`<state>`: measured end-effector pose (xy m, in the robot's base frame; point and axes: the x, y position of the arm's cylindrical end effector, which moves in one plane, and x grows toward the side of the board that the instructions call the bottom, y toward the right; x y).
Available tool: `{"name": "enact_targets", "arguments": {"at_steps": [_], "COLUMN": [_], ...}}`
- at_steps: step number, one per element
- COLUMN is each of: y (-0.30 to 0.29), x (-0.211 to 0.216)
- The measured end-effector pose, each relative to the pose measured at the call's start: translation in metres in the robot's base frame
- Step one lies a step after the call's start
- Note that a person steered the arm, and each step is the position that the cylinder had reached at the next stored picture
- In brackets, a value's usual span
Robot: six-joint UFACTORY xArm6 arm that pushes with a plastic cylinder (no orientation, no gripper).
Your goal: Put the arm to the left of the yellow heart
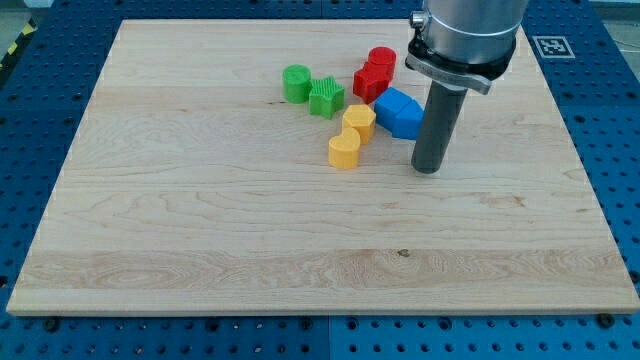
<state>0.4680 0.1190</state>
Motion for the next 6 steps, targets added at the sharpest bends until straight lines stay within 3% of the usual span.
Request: {"name": "enact_targets", "arguments": {"at_steps": [1, 2, 4, 5, 6], "y": [-0.001, -0.064, -0.185, -0.190, -0.162], "x": [0.047, 0.068, 0.020, -0.034, -0.045]}}
